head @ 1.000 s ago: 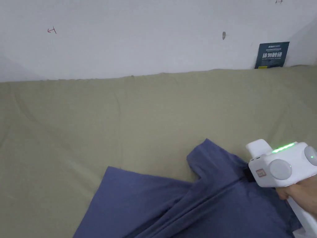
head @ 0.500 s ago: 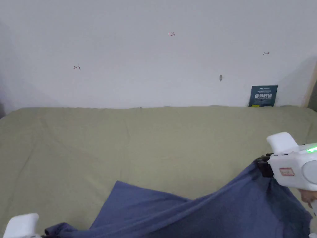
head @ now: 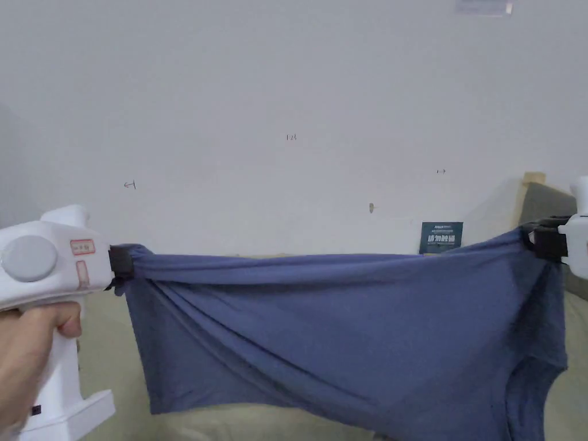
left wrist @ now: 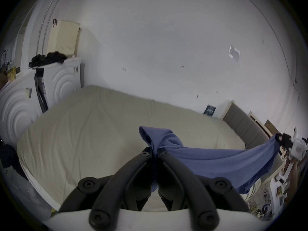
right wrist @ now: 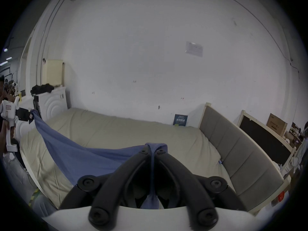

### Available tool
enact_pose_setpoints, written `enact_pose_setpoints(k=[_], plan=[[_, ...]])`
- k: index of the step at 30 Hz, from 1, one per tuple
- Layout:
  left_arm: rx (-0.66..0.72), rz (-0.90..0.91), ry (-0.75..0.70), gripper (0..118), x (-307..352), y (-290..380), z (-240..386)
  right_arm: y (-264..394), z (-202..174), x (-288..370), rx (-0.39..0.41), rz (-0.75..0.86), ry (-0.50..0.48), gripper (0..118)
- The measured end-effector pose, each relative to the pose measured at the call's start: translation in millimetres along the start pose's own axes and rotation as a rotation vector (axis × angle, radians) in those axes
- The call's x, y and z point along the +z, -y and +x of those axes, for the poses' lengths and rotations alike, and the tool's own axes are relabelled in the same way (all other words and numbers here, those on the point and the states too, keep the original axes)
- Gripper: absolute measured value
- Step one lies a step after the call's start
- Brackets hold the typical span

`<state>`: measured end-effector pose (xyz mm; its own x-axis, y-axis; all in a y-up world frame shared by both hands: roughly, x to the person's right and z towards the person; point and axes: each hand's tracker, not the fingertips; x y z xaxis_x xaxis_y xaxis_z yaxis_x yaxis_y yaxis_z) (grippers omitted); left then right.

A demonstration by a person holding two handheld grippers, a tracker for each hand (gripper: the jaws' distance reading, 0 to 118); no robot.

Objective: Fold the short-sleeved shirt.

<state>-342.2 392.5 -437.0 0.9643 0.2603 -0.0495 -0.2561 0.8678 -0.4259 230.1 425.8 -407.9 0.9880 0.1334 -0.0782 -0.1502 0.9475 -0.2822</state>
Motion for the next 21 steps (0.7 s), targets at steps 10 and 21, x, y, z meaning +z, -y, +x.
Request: enact_pose_setpoints(k=[10,21], plan=[[-0.04,0.043,-0.037,1,18,-39,13,-28,3,-7,-0.032,0.051,0.016,4],[-0.018,0.005,-0.063,1,2,-43,6,-38,-4,-39,-0.028,0.045,0.019,4]])
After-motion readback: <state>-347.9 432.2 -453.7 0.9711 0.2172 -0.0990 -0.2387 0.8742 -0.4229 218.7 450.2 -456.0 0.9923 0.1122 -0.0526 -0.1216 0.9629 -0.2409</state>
